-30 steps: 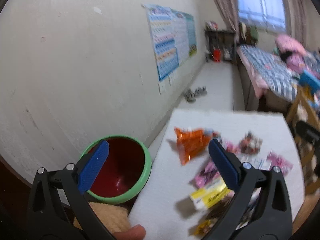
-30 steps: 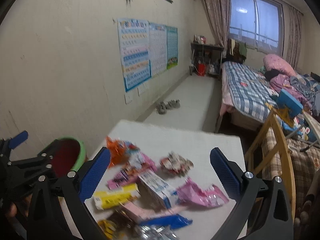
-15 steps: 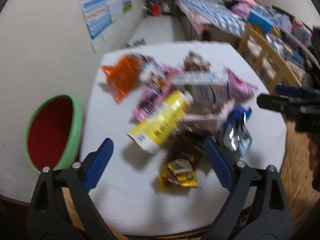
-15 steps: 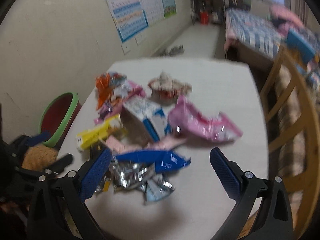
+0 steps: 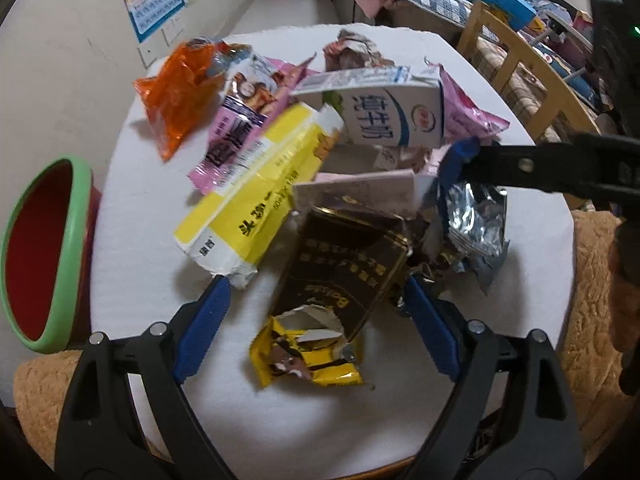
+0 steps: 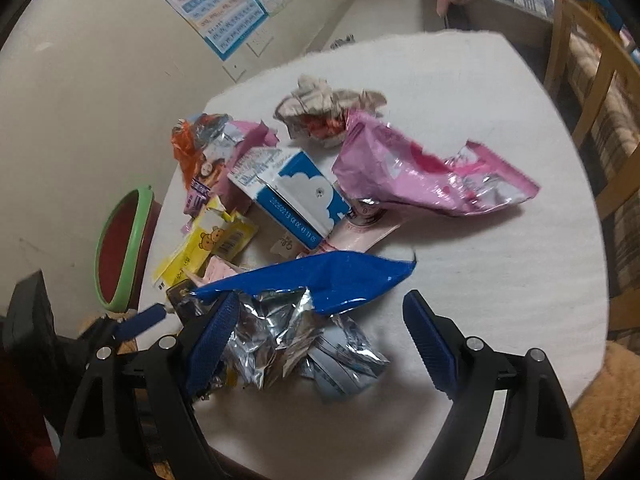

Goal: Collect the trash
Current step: 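Grasp the dark gold wrapper with the left tool while the right grasps the blue wrapper, then carry both wrappers over the green bin and open both tools to drop them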

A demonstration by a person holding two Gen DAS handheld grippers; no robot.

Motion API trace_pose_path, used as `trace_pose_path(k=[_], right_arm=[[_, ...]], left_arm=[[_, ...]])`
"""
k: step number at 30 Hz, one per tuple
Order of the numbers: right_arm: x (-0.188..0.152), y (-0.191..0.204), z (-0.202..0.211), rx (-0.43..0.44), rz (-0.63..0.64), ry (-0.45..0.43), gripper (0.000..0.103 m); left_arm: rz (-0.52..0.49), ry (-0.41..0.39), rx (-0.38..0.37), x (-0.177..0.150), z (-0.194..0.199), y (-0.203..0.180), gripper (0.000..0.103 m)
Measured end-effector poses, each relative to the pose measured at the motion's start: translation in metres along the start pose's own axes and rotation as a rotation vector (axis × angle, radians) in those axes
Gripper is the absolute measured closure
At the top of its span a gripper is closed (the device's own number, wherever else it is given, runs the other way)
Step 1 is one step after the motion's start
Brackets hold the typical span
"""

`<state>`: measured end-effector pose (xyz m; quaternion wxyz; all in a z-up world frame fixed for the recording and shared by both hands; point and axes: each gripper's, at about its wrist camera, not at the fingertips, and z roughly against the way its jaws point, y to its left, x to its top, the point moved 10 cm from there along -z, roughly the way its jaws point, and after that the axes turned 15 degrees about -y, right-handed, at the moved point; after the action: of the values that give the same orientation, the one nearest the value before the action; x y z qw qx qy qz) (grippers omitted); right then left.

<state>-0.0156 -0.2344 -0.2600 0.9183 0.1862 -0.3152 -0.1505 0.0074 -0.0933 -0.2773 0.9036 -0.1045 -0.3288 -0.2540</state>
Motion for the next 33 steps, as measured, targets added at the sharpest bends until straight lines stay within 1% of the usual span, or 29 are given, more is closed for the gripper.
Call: trace_pose_path(k=[1,2,3,4,5,7,8,10,15,19,22,24,25,28,29,31,33], right_arm=[[-0.001,0.002,-0.003,0.013,-0.012,0.013,0.022],[-0.003,0.004,-0.005,0.031,-0.024,0.024,0.025],[-0.004,0.007,-0.006,0.049,-0.033,0.032,0.039],[-0.005,0.009,-0.006,0.057,-0.034,0.033,0.046],[-0.006,0.010,-0.004,0.063,-0.035,0.032,0.055],[-0.004,0.012,0.003,0.070,-0.030,0.012,0.060],[-0.003,0.013,0.007,0.074,-0.025,0.003,0.072],[0.002,0.016,0.019,0.077,-0.011,-0.023,0.072],[0.026,0.029,0.054,0.087,0.033,-0.111,0.072],[0.050,0.060,0.073,0.113,0.113,-0.180,0.072],[0.068,0.092,0.074,0.158,0.159,-0.211,0.072],[0.076,0.119,0.066,0.191,0.199,-0.216,0.072],[0.079,0.131,0.064,0.208,0.213,-0.214,0.072],[0.084,0.176,0.043,0.259,0.286,-0.204,0.071],[0.083,0.191,0.036,0.275,0.312,-0.196,0.071],[0.079,0.224,0.015,0.306,0.374,-0.166,0.071],[0.071,0.255,-0.006,0.330,0.439,-0.138,0.071]], left_arm=[[-0.004,0.004,-0.007,-0.001,-0.001,-0.002,0.032],[-0.007,0.005,-0.004,-0.001,-0.001,-0.002,0.036],[-0.005,0.003,-0.001,-0.001,-0.001,-0.001,0.048],[0.003,0.000,-0.005,0.000,0.000,0.000,0.055],[0.032,0.002,-0.026,0.000,0.002,0.001,0.056],[0.068,-0.003,-0.040,0.002,0.005,0.004,0.058],[0.087,-0.016,-0.045,0.005,0.009,0.006,0.058],[0.099,-0.035,-0.048,0.010,0.015,0.006,0.060],[0.148,-0.133,-0.036,0.037,0.044,0.016,0.061],[0.228,-0.210,0.013,0.058,0.068,0.047,0.061],[0.301,-0.262,0.069,0.070,0.087,0.085,0.061],[0.338,-0.288,0.120,0.072,0.099,0.114,0.061],[0.355,-0.300,0.160,0.073,0.106,0.134,0.061],[0.391,-0.311,0.245,0.070,0.119,0.175,0.061],[0.414,-0.312,0.282,0.066,0.123,0.194,0.061],[0.465,-0.297,0.355,0.055,0.128,0.232,0.061],[0.503,-0.284,0.401,0.046,0.131,0.259,0.061]])
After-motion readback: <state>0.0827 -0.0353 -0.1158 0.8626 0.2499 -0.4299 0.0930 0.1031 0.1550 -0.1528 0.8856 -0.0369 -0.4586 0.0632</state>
